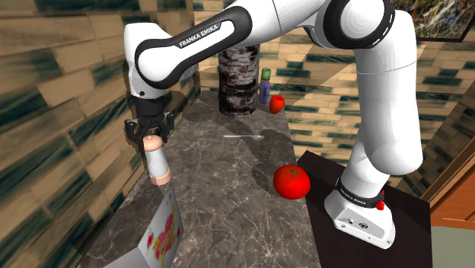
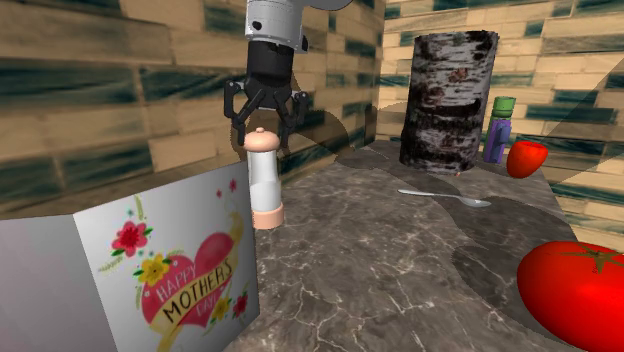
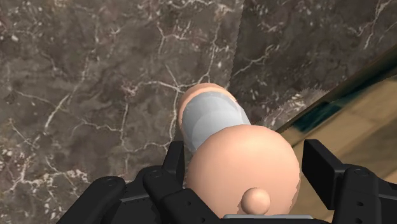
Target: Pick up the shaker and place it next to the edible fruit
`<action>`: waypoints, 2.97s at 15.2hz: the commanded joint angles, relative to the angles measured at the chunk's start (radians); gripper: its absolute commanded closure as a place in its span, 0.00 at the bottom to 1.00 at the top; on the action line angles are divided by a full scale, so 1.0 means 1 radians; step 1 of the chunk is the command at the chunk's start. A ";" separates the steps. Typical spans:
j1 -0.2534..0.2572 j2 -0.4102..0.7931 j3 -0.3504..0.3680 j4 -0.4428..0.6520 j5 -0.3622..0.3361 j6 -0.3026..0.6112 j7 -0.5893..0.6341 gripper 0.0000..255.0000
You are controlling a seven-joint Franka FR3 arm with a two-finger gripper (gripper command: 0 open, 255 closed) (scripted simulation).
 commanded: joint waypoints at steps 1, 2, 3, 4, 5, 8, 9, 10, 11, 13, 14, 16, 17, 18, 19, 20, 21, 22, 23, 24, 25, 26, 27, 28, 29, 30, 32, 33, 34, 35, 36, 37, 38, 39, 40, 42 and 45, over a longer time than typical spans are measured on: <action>0.000 0.000 0.000 0.000 0.000 0.000 0.000 1.00; 0.000 0.000 0.000 0.000 0.000 0.000 0.000 1.00; 0.000 0.000 0.000 0.000 0.000 0.000 0.000 1.00; 0.000 0.000 0.000 0.000 0.000 0.000 0.000 1.00; 0.000 0.000 0.000 0.000 0.000 0.000 0.000 1.00; -0.001 -0.009 0.001 0.014 0.002 -0.023 0.001 1.00; -0.001 -0.013 0.002 0.022 0.003 -0.035 0.001 1.00; -0.001 -0.016 0.002 0.030 0.004 -0.047 0.002 1.00; -0.001 -0.020 0.003 0.039 0.005 -0.058 0.003 1.00; -0.002 -0.027 0.004 0.056 0.006 -0.083 0.004 1.00; -0.002 -0.030 0.004 0.066 0.007 -0.095 0.005 1.00; -0.002 -0.035 0.005 0.085 0.008 -0.119 0.006 1.00; -0.002 -0.038 0.005 0.095 0.009 -0.131 0.007 1.00; -0.002 -0.040 0.006 0.105 0.009 -0.144 0.008 1.00; -0.001 -0.042 0.006 0.116 0.009 -0.156 0.009 1.00; -0.001 -0.044 0.006 0.127 0.010 -0.169 0.010 1.00; -0.001 -0.045 0.007 0.138 0.010 -0.182 0.011 1.00; -0.001 -0.047 0.007 0.150 0.010 -0.195 0.012 1.00; 0.000 -0.048 0.007 0.162 0.010 -0.207 0.013 1.00; 0.000 -0.048 0.008 0.174 0.010 -0.221 0.014 1.00; 0.001 -0.049 0.008 0.187 0.010 -0.234 0.015 1.00; 0.001 -0.049 0.008 0.200 0.010 -0.247 0.016 1.00; 0.002 -0.049 0.009 0.214 0.009 -0.260 0.018 1.00; 0.002 -0.049 0.009 0.227 0.009 -0.274 0.019 1.00; 0.003 -0.048 0.009 0.242 0.009 -0.287 0.020 1.00; 0.004 -0.048 0.009 0.256 0.008 -0.301 0.022 1.00; 0.006 -0.045 0.010 0.287 0.007 -0.329 0.024 1.00; 0.007 -0.043 0.010 0.303 0.006 -0.343 0.026 1.00; 0.008 -0.041 0.010 0.319 0.005 -0.357 0.028 1.00; 0.010 -0.039 0.010 0.336 0.004 -0.372 0.029 1.00; 0.011 -0.036 0.010 0.354 0.003 -0.387 0.031 1.00; 0.013 -0.033 0.011 0.372 0.002 -0.402 0.033 1.00; 0.014 -0.030 0.011 0.391 0.001 -0.417 0.035 1.00; 0.016 -0.026 0.011 0.410 -0.001 -0.432 0.036 1.00; 0.018 -0.021 0.011 0.430 -0.002 -0.448 0.038 1.00; 0.023 -0.011 0.012 0.473 -0.006 -0.480 0.042 1.00; 0.031 0.008 0.012 0.543 -0.012 -0.531 0.049 1.00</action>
